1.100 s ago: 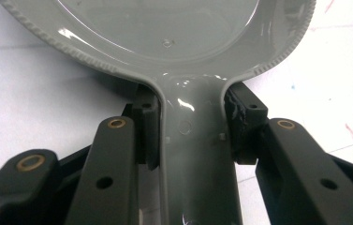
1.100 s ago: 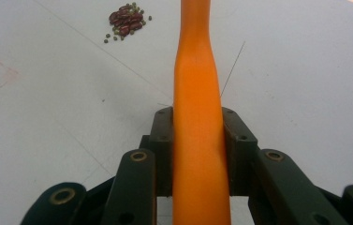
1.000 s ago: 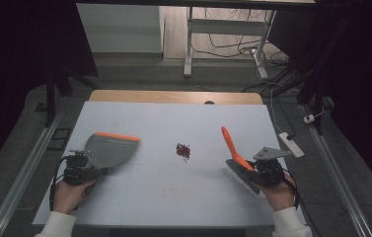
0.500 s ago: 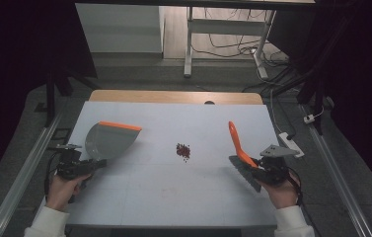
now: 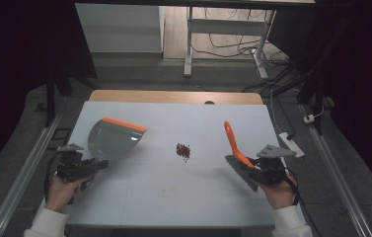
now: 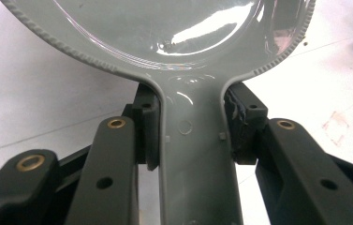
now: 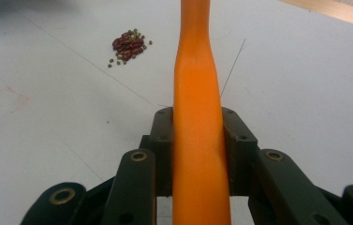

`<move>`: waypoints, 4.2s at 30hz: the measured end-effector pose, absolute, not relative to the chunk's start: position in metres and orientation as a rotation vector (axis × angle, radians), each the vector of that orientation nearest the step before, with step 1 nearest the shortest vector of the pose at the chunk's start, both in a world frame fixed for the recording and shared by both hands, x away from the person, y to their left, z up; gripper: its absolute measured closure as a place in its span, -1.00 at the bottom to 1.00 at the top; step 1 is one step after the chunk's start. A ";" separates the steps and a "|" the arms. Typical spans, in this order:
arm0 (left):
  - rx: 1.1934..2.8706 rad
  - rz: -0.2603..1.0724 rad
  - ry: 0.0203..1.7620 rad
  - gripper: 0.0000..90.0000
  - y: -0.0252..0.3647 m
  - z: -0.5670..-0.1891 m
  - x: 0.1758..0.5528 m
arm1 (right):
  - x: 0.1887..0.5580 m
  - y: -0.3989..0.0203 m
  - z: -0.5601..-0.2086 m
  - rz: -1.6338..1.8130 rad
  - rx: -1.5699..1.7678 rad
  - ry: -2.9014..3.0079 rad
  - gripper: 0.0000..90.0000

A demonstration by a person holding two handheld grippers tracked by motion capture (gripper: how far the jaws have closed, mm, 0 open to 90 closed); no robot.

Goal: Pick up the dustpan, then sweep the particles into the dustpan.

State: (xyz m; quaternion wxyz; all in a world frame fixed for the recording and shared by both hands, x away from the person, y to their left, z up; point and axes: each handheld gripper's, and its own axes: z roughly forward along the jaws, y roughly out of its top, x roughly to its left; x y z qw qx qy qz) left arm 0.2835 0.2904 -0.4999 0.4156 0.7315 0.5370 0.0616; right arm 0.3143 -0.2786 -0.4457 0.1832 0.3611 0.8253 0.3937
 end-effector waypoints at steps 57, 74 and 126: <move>2.168 0.151 0.850 0.37 0.212 -0.483 0.300 | 0.321 -0.259 -0.445 1.143 0.947 2.336 0.56; 2.274 0.037 0.748 0.37 0.211 -0.490 0.290 | 0.337 -0.237 -0.441 1.166 0.916 2.350 0.56; 2.368 -0.066 0.813 0.37 0.201 -0.513 0.305 | 0.424 -0.149 -0.463 1.086 0.859 2.432 0.56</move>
